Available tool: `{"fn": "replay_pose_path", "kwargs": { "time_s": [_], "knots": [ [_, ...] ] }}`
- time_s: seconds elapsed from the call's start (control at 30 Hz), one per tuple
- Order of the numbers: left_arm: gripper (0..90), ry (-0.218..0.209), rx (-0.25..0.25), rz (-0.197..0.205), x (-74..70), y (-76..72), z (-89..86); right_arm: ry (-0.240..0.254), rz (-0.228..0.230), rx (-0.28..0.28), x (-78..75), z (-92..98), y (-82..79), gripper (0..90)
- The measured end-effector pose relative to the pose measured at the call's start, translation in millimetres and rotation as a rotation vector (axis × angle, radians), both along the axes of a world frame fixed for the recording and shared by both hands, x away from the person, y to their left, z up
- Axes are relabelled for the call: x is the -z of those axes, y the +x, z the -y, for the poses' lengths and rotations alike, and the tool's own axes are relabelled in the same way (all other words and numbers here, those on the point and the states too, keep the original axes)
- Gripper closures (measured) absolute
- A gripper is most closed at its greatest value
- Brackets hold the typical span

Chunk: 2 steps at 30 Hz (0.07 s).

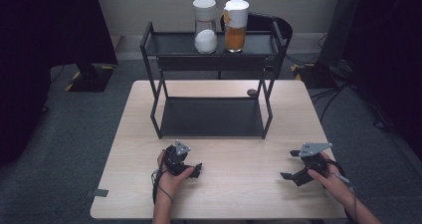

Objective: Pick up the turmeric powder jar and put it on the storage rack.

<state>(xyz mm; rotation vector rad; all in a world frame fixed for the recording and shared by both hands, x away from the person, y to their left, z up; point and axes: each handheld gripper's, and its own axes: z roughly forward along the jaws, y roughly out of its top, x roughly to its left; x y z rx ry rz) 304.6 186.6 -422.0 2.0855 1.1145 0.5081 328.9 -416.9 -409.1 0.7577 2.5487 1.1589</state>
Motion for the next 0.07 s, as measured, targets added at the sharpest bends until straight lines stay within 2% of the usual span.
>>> {"fn": "replay_pose_path", "kwargs": {
  "time_s": [0.07],
  "knots": [
    [0.2,-0.013,0.0,-0.005,0.1,0.1,-2.3,-0.017,0.003,-0.006,-2.5,-1.3,-4.3,1.0]
  ]
}}
